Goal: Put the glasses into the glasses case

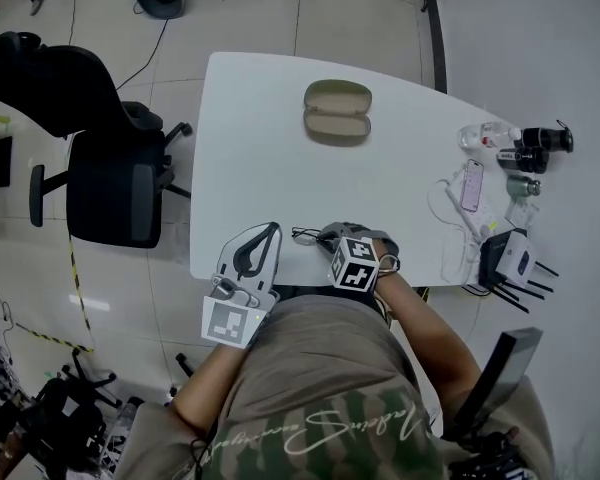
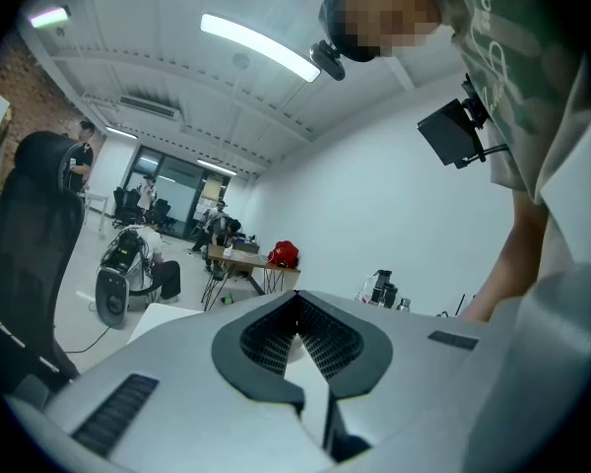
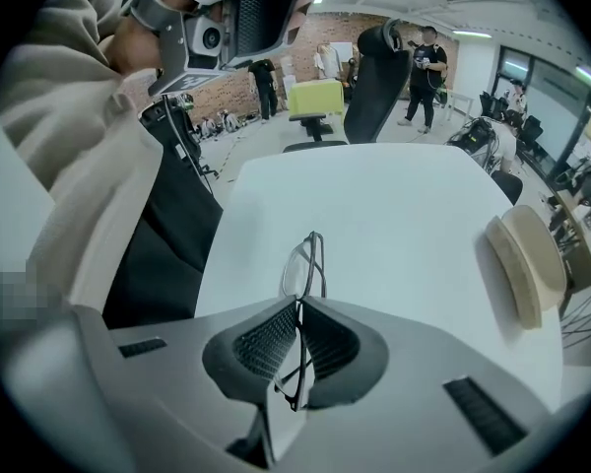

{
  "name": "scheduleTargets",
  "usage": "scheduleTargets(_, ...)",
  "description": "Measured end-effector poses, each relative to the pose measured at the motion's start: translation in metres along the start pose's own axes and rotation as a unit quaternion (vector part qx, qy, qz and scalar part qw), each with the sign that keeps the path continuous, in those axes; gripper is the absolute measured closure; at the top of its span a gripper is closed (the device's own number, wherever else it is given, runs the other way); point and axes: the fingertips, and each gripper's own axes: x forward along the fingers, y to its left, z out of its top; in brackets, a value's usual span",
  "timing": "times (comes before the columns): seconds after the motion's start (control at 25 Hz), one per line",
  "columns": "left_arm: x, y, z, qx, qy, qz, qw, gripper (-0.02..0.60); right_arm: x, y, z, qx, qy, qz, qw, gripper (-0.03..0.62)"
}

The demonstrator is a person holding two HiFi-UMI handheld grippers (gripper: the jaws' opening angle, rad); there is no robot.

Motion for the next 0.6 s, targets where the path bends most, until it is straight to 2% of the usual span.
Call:
scheduleTargets(0.12, 0.017, -0.002, -0.004, 0.018, 0.009, -0.009, 0.9998, 0.577, -0.003, -0.007, 0.0, 0.005, -0.002, -0.001, 1.0, 0.562)
scheduleTargets(0.24, 0.034, -0.004, -0.015, 0.055, 0.026, -0.018, 0.998, 0.577, -0.005, -0.012, 0.002, 0.01, 0.003, -0.002, 1.0, 0.562)
scheduleTargets(0.36, 0.05, -0.005, -0.026, 0.055, 0.038, -0.022, 0.9975, 0.577, -0.008, -0.016, 0.003, 0.016, 0.002, -0.003, 1.0, 0.562)
scheduleTargets(0.48, 0.066, -0.011, -0.024, 0.099, 0.027, -0.032, 0.9942, 0.577, -0.009, -0.018, -0.001, 0.015, 0.002, -0.003, 1.0, 0.562)
scheduleTargets(0.6, 0.077, -0.015, -0.029, 0.08, 0.031, -0.031, 0.9958, 0.577, -0.01, -0.019, -0.008, 0.018, 0.002, 0.002, 1.0, 0.56)
